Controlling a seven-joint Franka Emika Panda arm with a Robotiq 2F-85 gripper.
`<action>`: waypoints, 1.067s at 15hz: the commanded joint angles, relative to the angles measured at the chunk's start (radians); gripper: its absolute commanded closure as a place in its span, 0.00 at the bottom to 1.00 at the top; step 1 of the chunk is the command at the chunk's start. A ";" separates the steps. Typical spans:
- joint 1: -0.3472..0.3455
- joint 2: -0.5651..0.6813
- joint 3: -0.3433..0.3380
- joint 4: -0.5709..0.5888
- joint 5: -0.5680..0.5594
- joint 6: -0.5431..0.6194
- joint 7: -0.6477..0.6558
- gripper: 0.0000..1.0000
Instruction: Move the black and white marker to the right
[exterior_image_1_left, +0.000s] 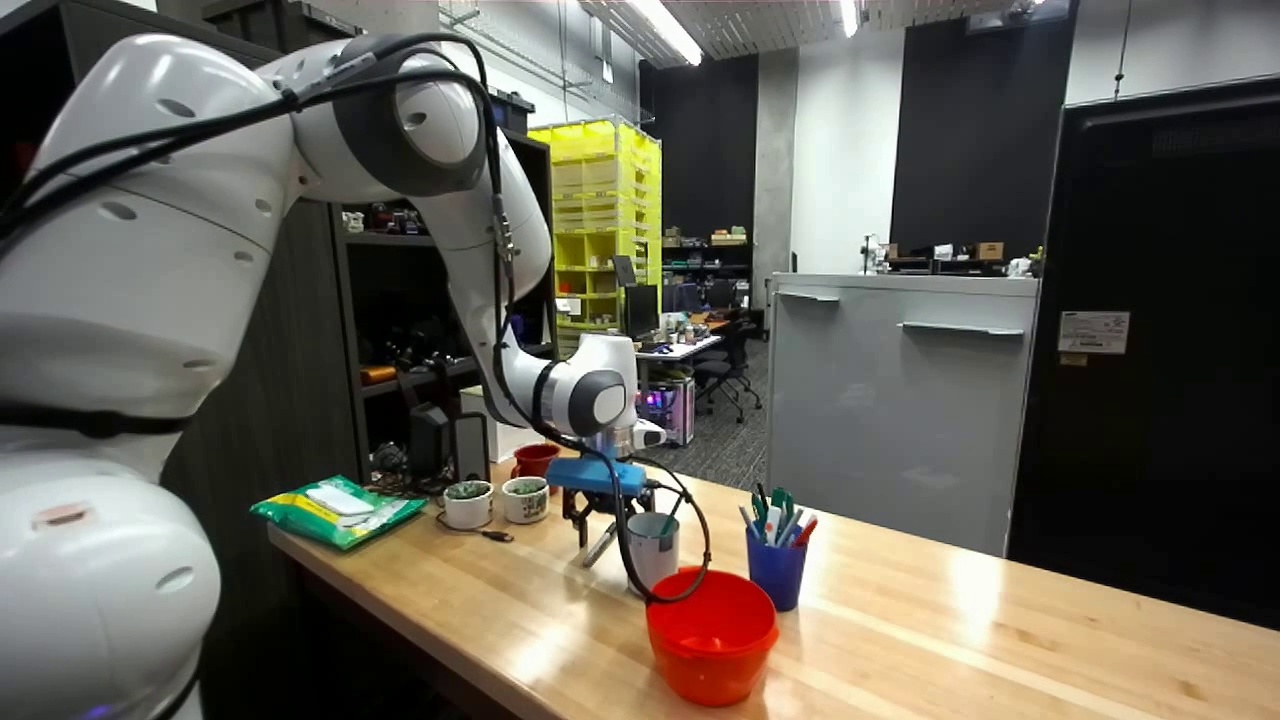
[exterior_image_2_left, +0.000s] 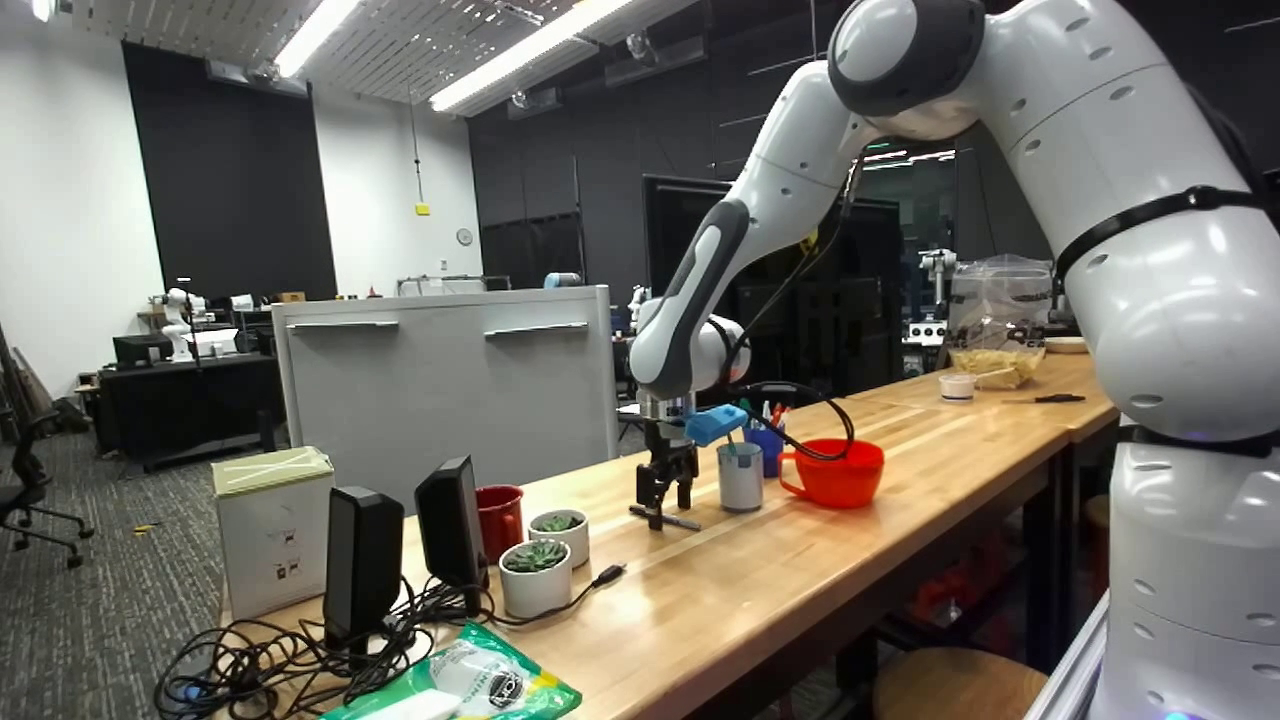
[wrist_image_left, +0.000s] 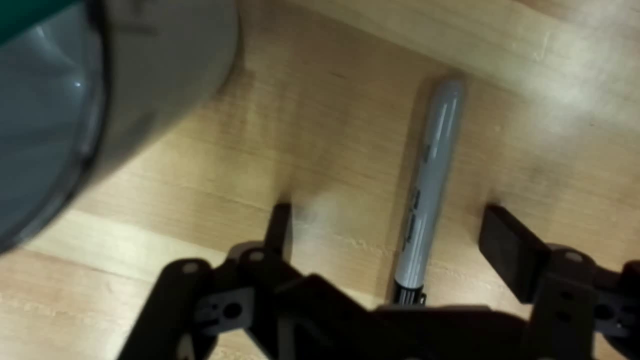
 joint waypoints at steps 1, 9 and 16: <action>-0.017 0.005 0.013 -0.002 0.005 0.024 -0.019 0.38; -0.020 -0.002 0.011 0.005 -0.003 0.022 -0.017 0.96; 0.001 -0.044 -0.001 -0.009 -0.035 -0.001 0.018 0.96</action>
